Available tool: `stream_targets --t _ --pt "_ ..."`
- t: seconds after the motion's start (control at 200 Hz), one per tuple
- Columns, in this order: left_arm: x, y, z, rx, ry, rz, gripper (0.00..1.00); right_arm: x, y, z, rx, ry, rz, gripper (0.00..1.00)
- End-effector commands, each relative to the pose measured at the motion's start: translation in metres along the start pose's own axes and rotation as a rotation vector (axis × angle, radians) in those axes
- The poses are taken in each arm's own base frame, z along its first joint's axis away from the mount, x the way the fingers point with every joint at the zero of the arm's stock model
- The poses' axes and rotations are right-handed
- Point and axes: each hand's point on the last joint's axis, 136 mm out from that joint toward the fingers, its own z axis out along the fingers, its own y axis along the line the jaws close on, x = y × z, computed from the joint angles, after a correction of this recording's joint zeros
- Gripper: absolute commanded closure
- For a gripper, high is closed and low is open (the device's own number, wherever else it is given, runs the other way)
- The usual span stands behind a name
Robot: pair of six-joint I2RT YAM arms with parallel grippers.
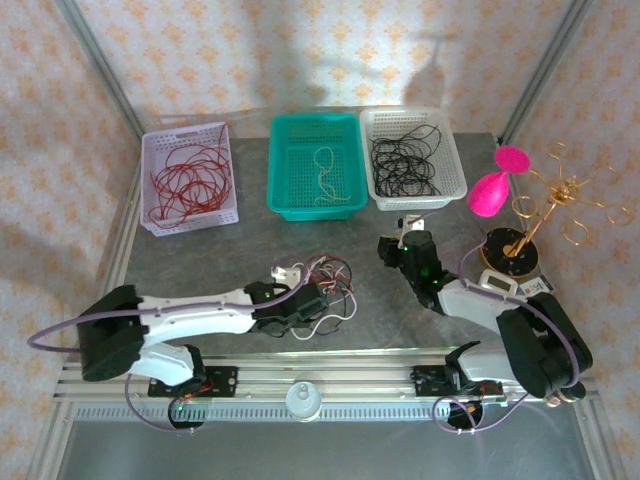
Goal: Untangle the cables
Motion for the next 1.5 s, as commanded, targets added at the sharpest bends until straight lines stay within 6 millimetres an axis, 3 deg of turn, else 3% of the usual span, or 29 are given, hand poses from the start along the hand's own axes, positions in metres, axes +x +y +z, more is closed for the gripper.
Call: stream_targets --t 0.0,0.16,0.395,0.425,0.556,0.676,0.771,0.861,1.061,1.291,1.497 --pt "-0.036 0.019 -0.027 -0.053 -0.198 -0.063 1.0 -0.007 0.005 0.003 -0.005 -0.017 0.015 0.63" --pt "-0.059 0.036 -0.057 -0.042 -0.319 -0.117 1.0 -0.008 0.005 0.003 -0.008 -0.025 0.01 0.63" --pt "-0.102 0.023 -0.11 0.112 -0.507 -0.09 1.0 -0.038 0.017 -0.019 -0.062 -0.109 0.032 0.6" --pt "-0.107 0.025 -0.117 0.116 -0.529 -0.088 1.0 -0.052 0.023 -0.029 -0.087 -0.145 0.047 0.6" --pt "-0.125 0.031 -0.149 0.158 -0.619 -0.085 1.0 -0.08 0.051 -0.053 -0.222 -0.183 0.065 0.58" --pt "-0.137 0.019 -0.176 0.279 -0.684 -0.053 1.0 -0.093 0.103 -0.083 -0.507 -0.171 -0.029 0.58" --pt "-0.143 -0.004 -0.195 0.397 -0.721 0.025 1.0 -0.09 0.143 -0.108 -0.722 -0.147 -0.127 0.58" --pt "-0.15 -0.018 -0.213 0.451 -0.764 0.09 1.0 -0.08 0.174 -0.127 -0.822 -0.149 -0.246 0.55" --pt "-0.171 -0.018 -0.249 0.46 -0.885 0.106 1.0 -0.061 0.235 -0.165 -1.061 -0.178 -0.428 0.52" --pt "-0.184 -0.02 -0.284 0.529 -0.976 0.107 1.0 -0.068 0.255 -0.162 -1.122 -0.185 -0.397 0.51" --pt "-0.194 -0.019 -0.309 0.551 -1.029 0.108 1.0 -0.066 0.252 -0.165 -1.137 -0.245 -0.393 0.51"
